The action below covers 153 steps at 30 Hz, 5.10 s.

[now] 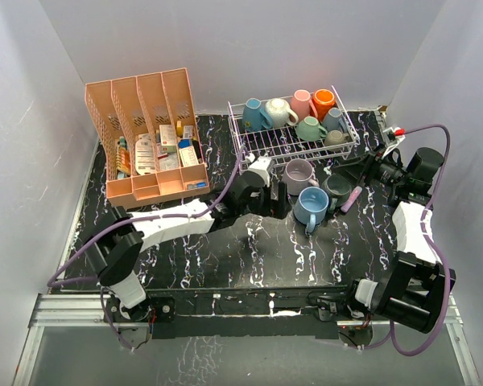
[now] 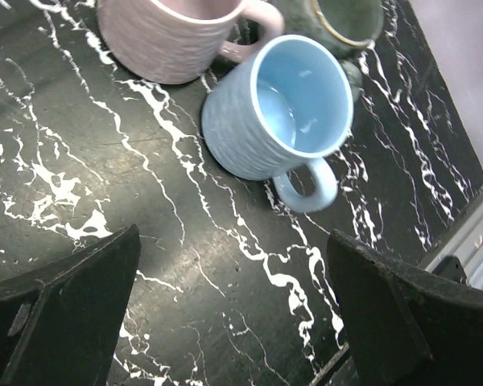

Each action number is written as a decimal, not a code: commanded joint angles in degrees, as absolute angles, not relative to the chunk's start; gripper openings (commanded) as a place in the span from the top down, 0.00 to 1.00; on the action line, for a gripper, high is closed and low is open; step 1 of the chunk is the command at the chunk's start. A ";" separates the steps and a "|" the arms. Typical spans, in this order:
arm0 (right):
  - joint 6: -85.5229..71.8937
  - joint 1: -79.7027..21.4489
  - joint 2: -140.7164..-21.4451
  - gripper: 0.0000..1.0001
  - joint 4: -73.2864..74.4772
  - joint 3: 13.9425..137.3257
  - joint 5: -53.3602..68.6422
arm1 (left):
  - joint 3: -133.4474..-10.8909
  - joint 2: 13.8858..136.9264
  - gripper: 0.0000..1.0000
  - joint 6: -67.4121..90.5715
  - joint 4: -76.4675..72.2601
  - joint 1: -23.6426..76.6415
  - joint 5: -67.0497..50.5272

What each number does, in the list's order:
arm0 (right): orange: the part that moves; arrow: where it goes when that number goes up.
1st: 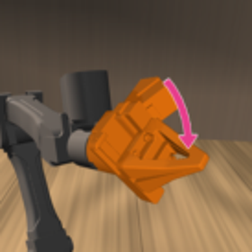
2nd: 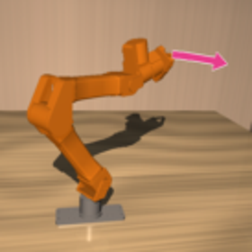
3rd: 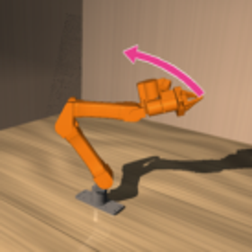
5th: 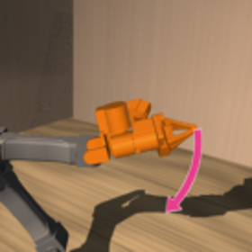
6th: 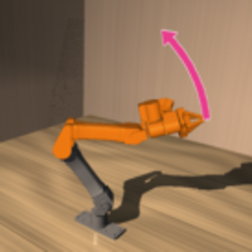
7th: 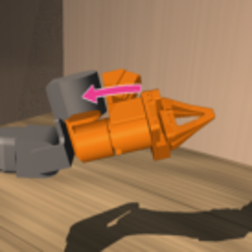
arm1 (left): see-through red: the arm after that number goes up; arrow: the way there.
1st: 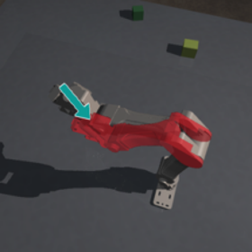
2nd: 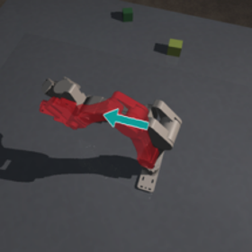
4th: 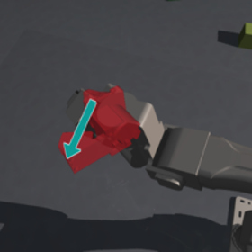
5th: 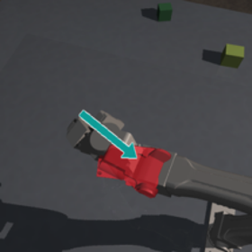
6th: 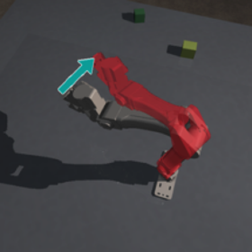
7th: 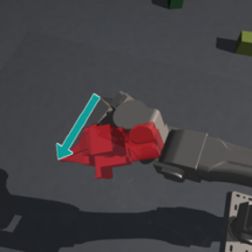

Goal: Load the cups into the dish rack
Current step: Pick up the cup at the center of the board.

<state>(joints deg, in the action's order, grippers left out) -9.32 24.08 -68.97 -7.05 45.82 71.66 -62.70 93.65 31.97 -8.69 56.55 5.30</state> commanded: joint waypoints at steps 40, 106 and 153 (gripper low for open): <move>-6.49 26.92 -69.49 0.37 -5.36 46.49 65.34 | -115.81 128.61 0.58 34.55 27.33 62.14 32.62; -12.87 27.22 -71.02 0.33 -14.86 42.22 73.85 | -59.83 88.72 1.00 43.68 -14.32 54.74 14.79; 18.13 -9.43 -72.42 0.34 25.34 49.60 72.67 | -14.58 58.39 1.00 53.81 -87.68 39.44 1.26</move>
<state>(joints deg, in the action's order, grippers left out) -0.97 -6.83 -75.68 4.45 46.87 74.96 -12.40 64.03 54.37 -79.61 39.81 1.02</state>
